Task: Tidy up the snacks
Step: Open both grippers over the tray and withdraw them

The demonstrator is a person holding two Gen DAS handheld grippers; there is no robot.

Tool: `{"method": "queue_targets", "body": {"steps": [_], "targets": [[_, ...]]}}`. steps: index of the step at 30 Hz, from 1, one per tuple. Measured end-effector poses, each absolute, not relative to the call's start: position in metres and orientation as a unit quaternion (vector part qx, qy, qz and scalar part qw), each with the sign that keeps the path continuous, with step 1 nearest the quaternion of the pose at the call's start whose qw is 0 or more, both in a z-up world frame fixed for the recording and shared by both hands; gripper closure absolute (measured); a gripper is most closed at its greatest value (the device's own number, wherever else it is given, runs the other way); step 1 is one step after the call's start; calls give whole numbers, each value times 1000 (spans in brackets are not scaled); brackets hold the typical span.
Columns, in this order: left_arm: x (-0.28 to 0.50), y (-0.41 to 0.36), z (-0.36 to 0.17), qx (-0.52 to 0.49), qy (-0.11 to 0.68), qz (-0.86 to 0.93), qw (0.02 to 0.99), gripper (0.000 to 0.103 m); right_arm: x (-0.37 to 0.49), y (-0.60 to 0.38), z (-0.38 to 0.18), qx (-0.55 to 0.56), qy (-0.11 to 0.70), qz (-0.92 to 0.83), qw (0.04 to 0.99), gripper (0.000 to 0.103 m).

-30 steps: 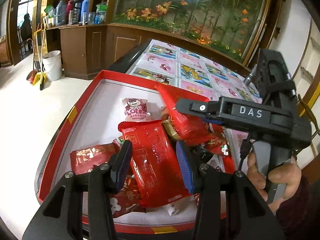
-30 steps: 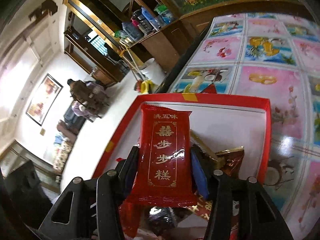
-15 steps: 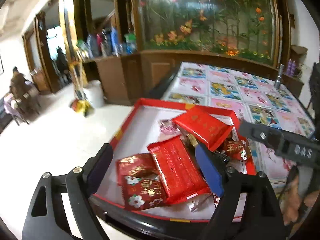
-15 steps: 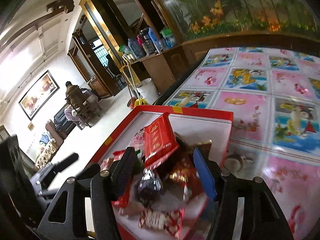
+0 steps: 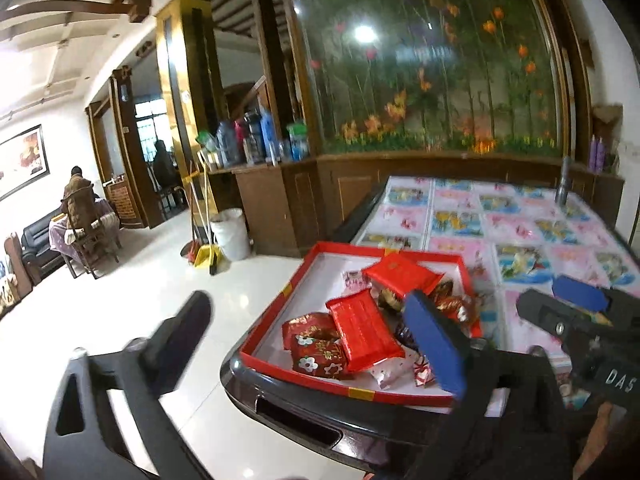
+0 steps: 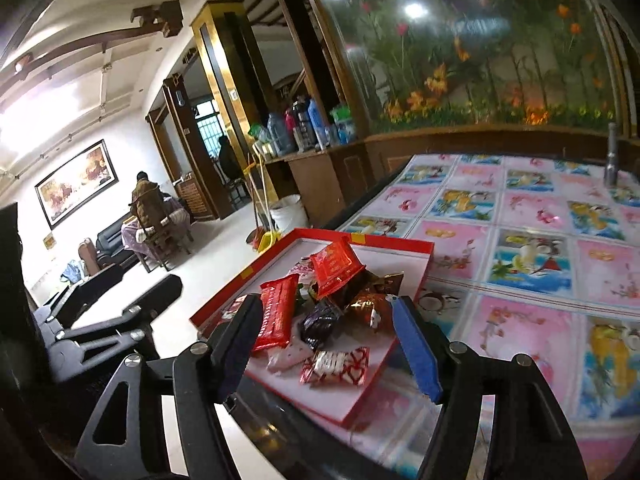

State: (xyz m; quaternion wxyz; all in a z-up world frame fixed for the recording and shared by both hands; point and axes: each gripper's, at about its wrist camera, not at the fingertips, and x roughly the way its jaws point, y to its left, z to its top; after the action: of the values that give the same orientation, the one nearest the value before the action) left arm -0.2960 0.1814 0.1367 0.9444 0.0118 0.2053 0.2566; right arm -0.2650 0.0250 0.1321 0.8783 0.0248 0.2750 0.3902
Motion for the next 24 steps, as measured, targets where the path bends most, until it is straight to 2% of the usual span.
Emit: {"method": "queue_targets", "body": {"steps": [6, 11, 16, 24], "targets": [[-324, 190, 148, -29, 166, 253, 953, 0, -297, 10, 146, 33, 241, 395, 886, 27], [-317, 194, 147, -15, 165, 276, 947, 0, -310, 21, 149, -1, 212, 410, 887, 26], [-312, 191, 137, 17, 176, 293, 940, 0, -307, 29, 144, 15, 213, 422, 881, 26], [-322, 192, 135, 4, 179, 275, 945, 0, -308, 30, 137, 19, 227, 420, 879, 26]]}}
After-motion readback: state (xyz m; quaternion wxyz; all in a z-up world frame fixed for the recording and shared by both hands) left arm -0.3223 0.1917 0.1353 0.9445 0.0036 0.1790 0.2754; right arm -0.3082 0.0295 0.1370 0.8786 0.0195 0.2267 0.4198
